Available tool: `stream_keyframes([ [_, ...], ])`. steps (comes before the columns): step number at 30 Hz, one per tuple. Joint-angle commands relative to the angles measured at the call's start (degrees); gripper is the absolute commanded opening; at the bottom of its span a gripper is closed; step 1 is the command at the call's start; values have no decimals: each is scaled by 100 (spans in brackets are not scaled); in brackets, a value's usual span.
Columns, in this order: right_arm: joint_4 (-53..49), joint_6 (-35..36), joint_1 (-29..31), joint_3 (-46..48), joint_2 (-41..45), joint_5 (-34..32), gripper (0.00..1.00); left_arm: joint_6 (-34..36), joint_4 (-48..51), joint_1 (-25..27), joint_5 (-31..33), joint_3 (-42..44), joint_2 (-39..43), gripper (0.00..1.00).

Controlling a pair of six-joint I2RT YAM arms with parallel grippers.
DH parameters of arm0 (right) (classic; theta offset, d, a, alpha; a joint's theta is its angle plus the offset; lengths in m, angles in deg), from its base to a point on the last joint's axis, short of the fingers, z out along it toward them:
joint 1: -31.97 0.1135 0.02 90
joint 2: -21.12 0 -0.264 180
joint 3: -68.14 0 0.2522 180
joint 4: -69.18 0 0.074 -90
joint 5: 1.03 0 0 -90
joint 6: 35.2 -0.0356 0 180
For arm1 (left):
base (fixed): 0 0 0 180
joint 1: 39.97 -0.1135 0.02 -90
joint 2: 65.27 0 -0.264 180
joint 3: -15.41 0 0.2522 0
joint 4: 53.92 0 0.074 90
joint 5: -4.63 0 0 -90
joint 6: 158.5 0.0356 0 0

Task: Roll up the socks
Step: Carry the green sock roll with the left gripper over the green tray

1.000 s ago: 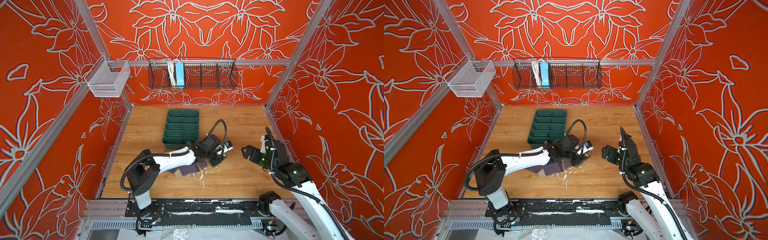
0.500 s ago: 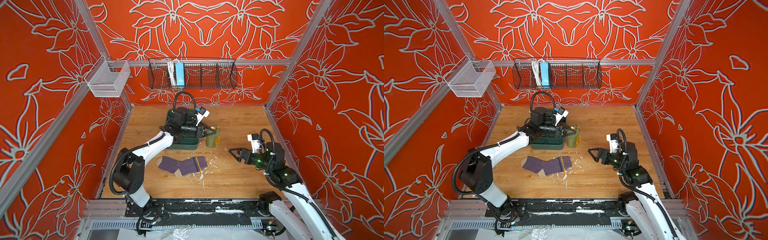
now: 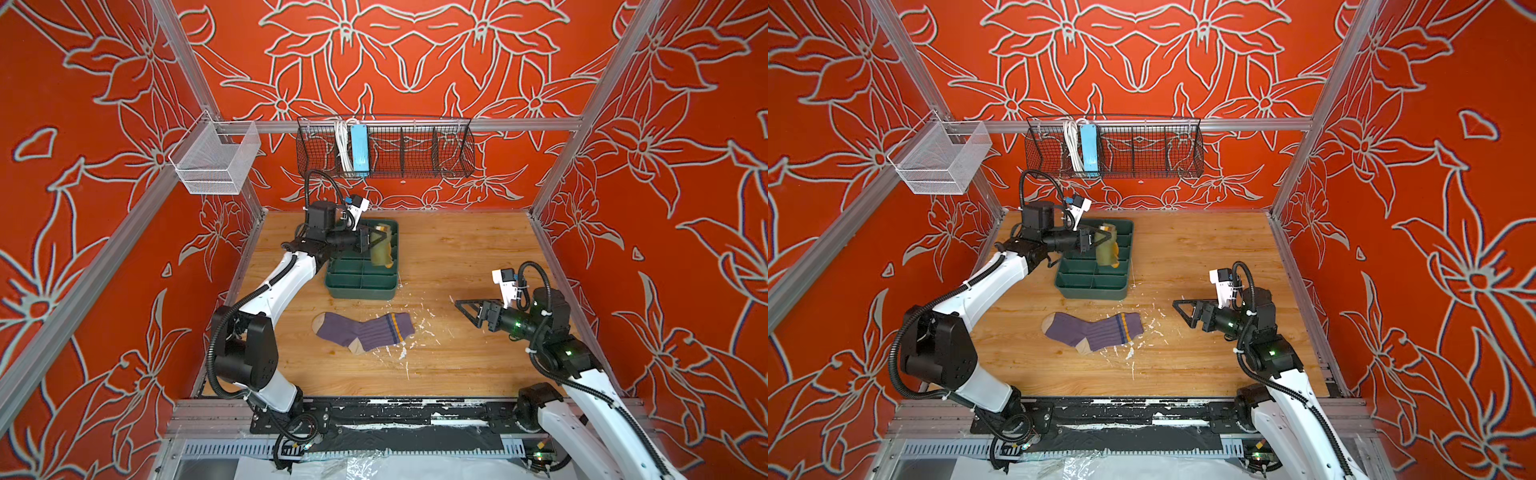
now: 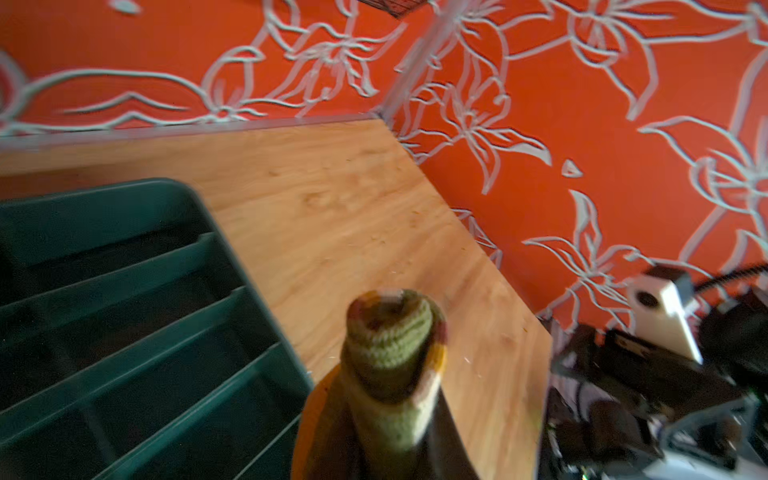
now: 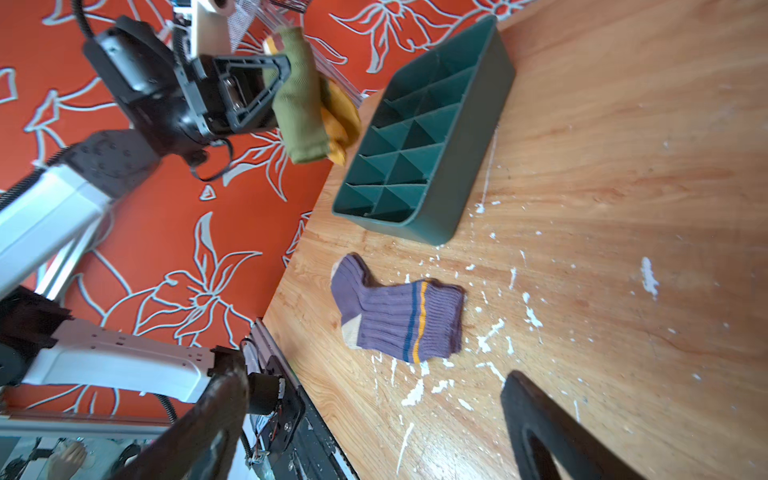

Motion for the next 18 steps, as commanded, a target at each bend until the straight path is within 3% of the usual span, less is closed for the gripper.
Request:
stream_keyframes([
  [1,173,-154,-34,197,-8,-263,98,-1022,-228,-131,1560,295,10,0],
  [4,303,-233,-33,308,-51,-350,98,-1699,-717,-137,2373,641,19,0],
  [11,449,-256,-34,459,-64,-312,98,-1911,-286,-127,3974,210,-326,0],
  [13,539,-278,-36,543,-51,-302,98,-2385,-344,-125,4448,319,-299,0],
  [18,987,-527,-28,765,-119,-183,98,-3174,-610,-125,4615,218,-692,0],
])
